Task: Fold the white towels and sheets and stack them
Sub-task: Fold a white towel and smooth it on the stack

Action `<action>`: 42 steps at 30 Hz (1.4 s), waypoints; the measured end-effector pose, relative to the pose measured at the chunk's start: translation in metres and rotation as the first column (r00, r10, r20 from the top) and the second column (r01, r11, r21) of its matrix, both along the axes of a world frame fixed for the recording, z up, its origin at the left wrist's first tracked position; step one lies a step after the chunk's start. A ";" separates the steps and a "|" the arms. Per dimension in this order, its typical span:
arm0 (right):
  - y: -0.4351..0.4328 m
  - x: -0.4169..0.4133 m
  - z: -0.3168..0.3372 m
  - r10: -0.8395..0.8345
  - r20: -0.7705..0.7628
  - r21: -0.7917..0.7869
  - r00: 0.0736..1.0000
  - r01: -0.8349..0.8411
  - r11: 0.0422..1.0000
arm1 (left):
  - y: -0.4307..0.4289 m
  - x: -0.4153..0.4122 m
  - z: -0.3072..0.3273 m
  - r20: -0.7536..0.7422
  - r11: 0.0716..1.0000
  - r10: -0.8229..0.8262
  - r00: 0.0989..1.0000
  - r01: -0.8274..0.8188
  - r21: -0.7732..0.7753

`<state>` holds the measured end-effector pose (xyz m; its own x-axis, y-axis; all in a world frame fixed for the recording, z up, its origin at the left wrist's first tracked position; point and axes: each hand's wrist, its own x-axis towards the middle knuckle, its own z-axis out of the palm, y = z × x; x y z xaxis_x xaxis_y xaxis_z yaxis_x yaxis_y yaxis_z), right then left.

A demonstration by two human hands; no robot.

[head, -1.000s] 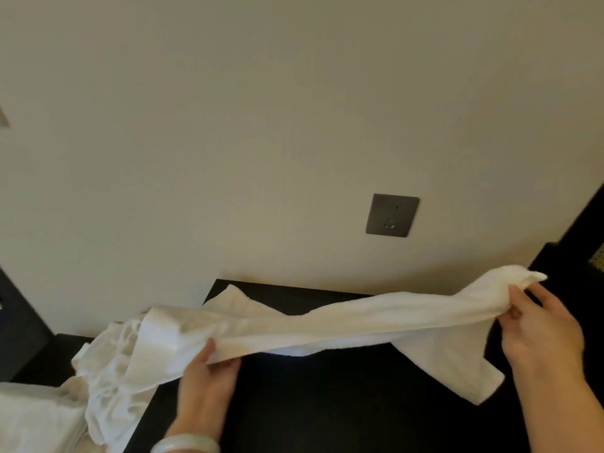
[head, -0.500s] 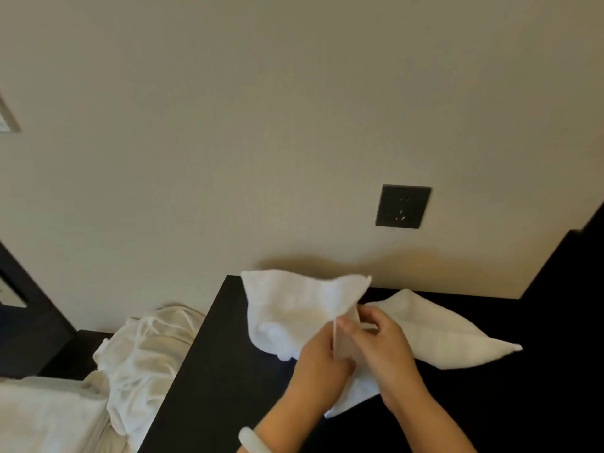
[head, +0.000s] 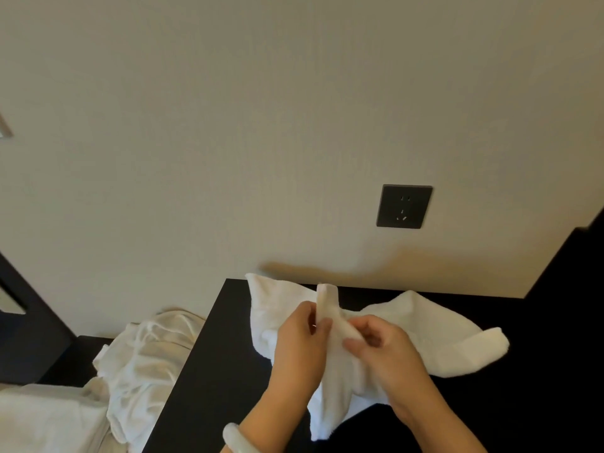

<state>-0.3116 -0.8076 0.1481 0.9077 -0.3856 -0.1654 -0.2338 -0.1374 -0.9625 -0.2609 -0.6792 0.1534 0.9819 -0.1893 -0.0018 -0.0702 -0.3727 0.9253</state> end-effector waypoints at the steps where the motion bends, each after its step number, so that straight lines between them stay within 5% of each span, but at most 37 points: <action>1: -0.004 -0.001 0.001 -0.121 0.058 0.047 0.991 0.118 0.992 | 0.002 0.002 0.000 -0.002 1.000 0.015 1.000 -0.015 0.007; 4: -0.013 0.000 0.012 -0.384 0.229 0.226 0.895 0.335 0.915 | 0.007 0.006 0.006 -0.017 1.000 0.025 1.000 -0.025 0.014; 9: 0.009 0.003 0.013 -0.086 0.235 0.075 0.968 0.070 0.995 | 0.000 -0.005 0.012 -0.015 0.985 -0.164 0.986 0.163 -0.060; 20: 0.005 -0.001 0.016 -0.005 0.226 -0.124 0.974 0.034 0.992 | 0.005 -0.008 0.016 0.163 0.967 -0.224 0.961 0.198 0.164; 23: 0.000 -0.002 0.020 0.017 0.243 -0.028 0.970 -0.011 1.000 | 0.006 -0.006 0.016 0.256 0.931 -0.311 0.915 0.239 0.276; 27: -0.011 0.000 0.027 0.131 0.242 -0.133 0.961 -0.101 0.986 | 0.007 -0.003 0.019 0.389 0.887 -0.394 0.833 0.234 0.398; 31: -0.028 0.010 0.054 0.045 0.361 -0.228 0.931 0.041 0.973 | 0.011 0.004 0.027 0.387 0.947 -0.287 0.876 0.198 0.254; 35: -0.058 0.020 0.101 -0.054 0.542 -0.155 0.839 0.163 0.974 | 0.027 0.022 0.032 0.355 0.963 -0.200 0.913 0.115 0.245; 42: -0.098 0.022 0.153 -0.239 0.636 -0.043 0.734 0.343 0.938 | 0.063 0.065 0.039 0.231 0.890 0.020 0.973 -0.122 0.440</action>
